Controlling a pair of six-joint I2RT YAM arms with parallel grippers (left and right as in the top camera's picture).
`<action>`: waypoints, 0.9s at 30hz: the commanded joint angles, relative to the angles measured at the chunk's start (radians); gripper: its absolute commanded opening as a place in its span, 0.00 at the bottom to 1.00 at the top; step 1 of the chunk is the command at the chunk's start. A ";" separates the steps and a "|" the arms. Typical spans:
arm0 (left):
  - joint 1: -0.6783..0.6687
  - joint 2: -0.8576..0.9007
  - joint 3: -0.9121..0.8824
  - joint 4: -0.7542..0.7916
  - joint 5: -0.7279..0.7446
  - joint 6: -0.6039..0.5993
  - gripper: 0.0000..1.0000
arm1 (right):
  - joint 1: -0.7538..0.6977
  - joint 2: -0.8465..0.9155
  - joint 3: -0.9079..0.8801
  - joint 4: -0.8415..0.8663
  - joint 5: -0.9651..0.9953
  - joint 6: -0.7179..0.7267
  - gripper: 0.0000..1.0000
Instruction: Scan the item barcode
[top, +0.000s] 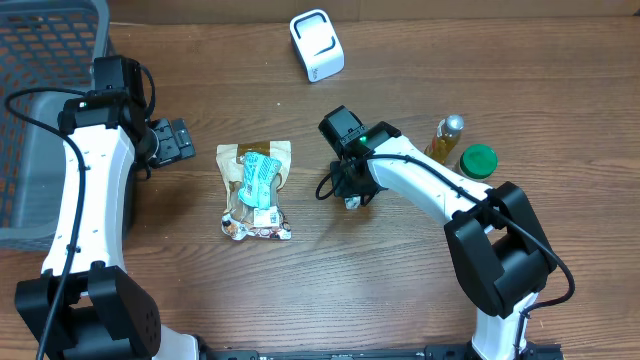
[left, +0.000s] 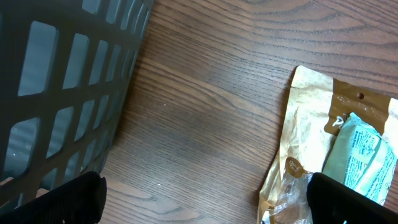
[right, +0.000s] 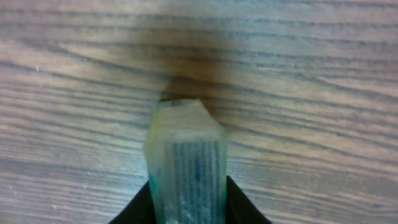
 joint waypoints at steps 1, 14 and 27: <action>0.002 -0.016 0.020 0.000 -0.013 0.011 1.00 | 0.001 0.008 -0.003 -0.003 0.006 0.001 0.22; 0.002 -0.016 0.020 0.000 -0.013 0.011 0.99 | 0.001 0.000 0.024 -0.025 0.006 0.001 0.16; 0.002 -0.016 0.020 0.000 -0.013 0.011 0.99 | -0.002 -0.001 0.109 -0.074 0.007 -0.020 0.10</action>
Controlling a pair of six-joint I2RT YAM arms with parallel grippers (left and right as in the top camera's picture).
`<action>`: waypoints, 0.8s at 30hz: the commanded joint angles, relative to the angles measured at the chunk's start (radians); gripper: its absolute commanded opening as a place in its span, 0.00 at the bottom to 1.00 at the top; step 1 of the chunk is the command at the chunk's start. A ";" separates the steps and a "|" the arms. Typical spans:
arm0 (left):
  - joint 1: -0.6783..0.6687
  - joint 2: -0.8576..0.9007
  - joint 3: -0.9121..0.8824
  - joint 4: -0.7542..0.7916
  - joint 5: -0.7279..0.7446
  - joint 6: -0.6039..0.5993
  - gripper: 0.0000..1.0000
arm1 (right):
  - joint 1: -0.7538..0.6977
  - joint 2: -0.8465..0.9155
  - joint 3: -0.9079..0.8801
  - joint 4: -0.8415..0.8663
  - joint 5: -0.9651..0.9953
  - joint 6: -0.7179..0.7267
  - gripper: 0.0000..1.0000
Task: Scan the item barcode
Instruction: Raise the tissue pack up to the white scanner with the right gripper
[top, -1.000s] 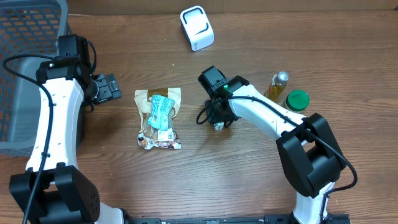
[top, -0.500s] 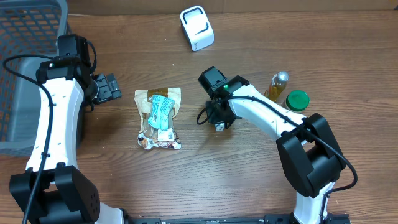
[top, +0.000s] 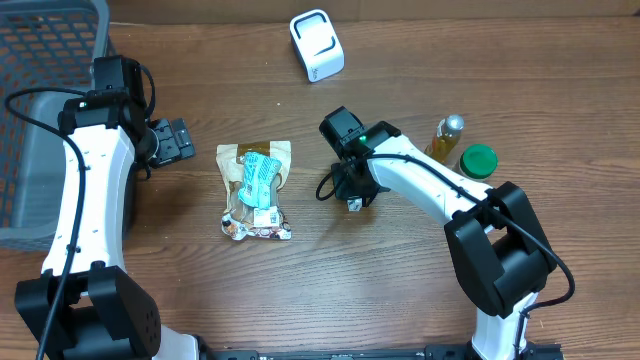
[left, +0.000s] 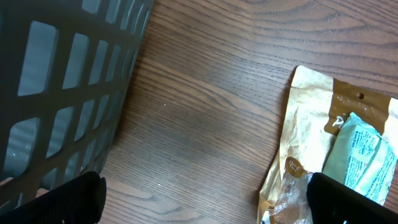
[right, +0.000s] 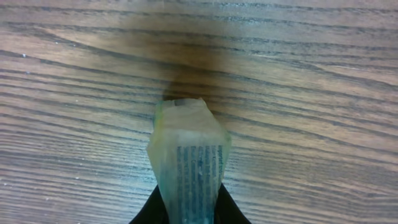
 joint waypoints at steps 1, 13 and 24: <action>0.002 -0.016 0.020 0.000 -0.012 0.012 1.00 | -0.003 -0.001 0.135 -0.059 0.007 -0.038 0.10; 0.002 -0.016 0.020 0.000 -0.012 0.012 1.00 | -0.003 -0.001 0.834 -0.437 0.007 -0.113 0.05; 0.002 -0.016 0.020 0.000 -0.012 0.012 1.00 | -0.003 0.017 1.011 -0.316 0.082 -0.195 0.04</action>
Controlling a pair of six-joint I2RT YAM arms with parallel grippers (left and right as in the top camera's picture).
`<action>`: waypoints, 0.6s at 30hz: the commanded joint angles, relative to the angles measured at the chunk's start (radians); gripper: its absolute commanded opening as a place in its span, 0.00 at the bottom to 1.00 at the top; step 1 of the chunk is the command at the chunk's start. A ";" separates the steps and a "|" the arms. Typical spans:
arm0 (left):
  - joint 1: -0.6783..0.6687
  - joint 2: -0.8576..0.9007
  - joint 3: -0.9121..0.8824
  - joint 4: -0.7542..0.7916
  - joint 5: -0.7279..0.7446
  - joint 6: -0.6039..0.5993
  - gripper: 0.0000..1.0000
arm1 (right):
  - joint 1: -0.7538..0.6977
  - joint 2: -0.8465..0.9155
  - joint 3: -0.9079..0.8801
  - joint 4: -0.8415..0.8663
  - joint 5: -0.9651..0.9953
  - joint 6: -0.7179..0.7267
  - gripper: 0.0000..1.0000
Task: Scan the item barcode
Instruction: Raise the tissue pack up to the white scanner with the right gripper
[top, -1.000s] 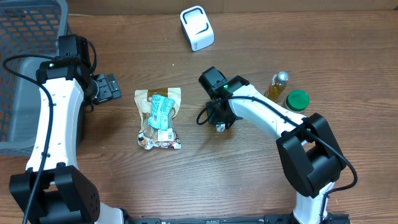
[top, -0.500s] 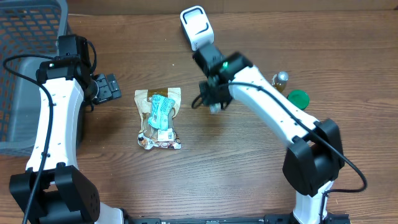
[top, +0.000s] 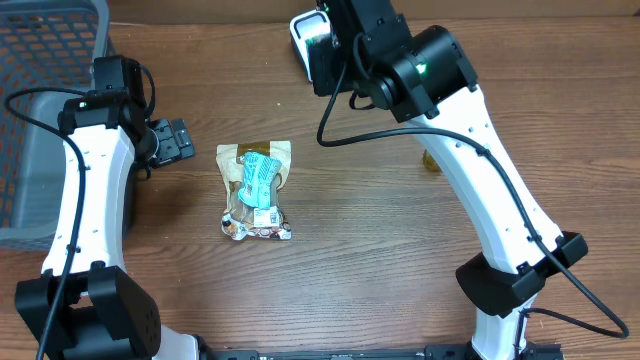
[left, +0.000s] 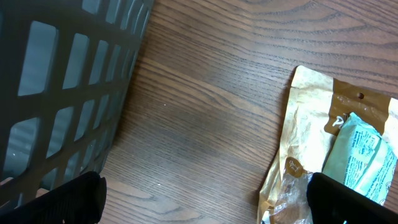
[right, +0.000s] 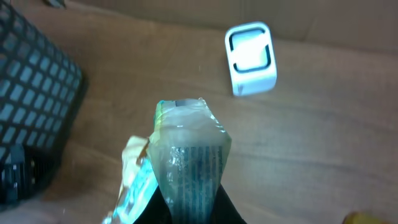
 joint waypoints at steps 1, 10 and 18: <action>0.002 -0.016 0.020 0.000 -0.013 0.011 1.00 | -0.003 0.017 0.015 0.029 0.073 -0.075 0.04; 0.002 -0.016 0.020 0.000 -0.013 0.011 1.00 | -0.003 0.135 0.014 0.266 0.190 -0.266 0.04; 0.002 -0.016 0.020 0.000 -0.013 0.011 1.00 | -0.011 0.268 0.014 0.513 0.365 -0.361 0.04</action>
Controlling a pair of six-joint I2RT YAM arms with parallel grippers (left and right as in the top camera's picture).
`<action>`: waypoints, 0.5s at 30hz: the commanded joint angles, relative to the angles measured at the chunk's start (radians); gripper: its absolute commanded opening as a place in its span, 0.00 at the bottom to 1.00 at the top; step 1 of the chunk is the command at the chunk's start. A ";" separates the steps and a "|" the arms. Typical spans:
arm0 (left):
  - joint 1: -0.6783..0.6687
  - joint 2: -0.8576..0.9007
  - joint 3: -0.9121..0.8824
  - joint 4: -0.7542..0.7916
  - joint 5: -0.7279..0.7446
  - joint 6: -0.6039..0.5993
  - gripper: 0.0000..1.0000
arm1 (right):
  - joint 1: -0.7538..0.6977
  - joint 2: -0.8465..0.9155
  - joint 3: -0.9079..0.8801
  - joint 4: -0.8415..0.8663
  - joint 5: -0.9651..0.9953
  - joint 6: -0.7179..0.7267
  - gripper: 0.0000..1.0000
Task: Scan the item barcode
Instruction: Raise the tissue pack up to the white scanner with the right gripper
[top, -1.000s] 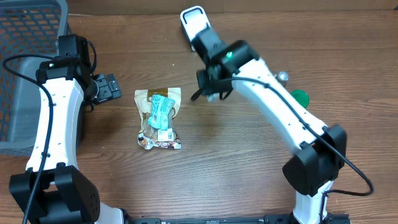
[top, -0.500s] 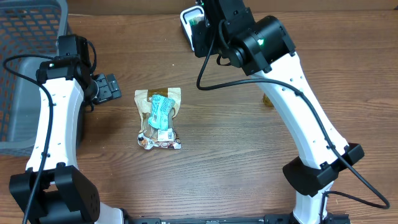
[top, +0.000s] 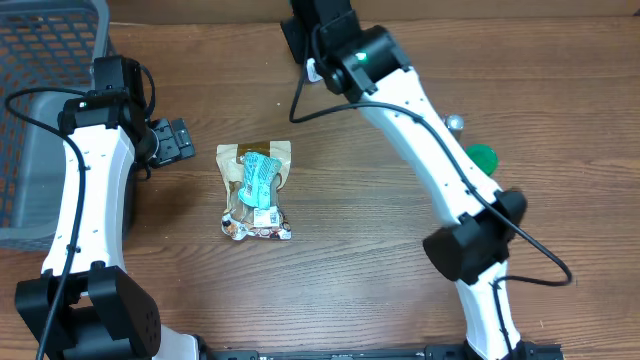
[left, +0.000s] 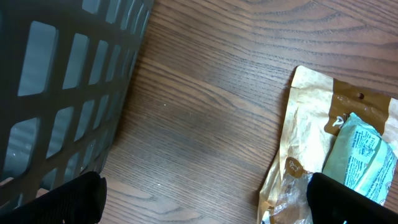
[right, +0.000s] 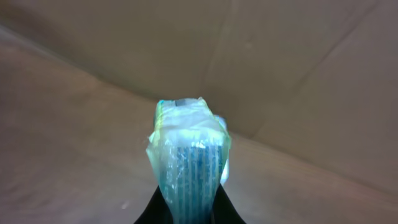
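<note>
My right gripper is shut on a small clear packet that stands upright between the fingers. Its barcode stripes face the camera and glow blue-green. In the overhead view the right gripper is at the table's far edge, and the white scanner is hidden beneath it. A sliver of white shows behind the packet. Only brown board shows beyond. My left gripper stays open at the left, with its fingers wide apart over bare wood.
A tan snack bag with a teal packet on top lies mid-table. A dark mesh basket stands at the far left, close to the left gripper. A small bottle and a green lid sit at the right.
My right gripper, still holding the packet, has moved from above the table to the far edge where the scanner stood. The packet now glows blue-green. The left arm has not moved.
My right gripper was shut on the packet low over the table's middle, right of the snack bag, and stayed there at the second moment. Then it held the packet high, with the white scanner in view beyond. Now it is over the scanner's place.
</note>
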 joint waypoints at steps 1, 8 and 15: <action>0.002 -0.016 0.020 0.000 -0.012 0.011 1.00 | -0.017 0.052 0.014 0.092 0.105 -0.046 0.04; 0.002 -0.016 0.020 0.000 -0.012 0.011 1.00 | -0.071 0.121 0.014 0.177 0.072 -0.041 0.04; 0.002 -0.016 0.020 0.000 -0.012 0.011 1.00 | -0.121 0.161 0.004 0.185 -0.093 -0.040 0.04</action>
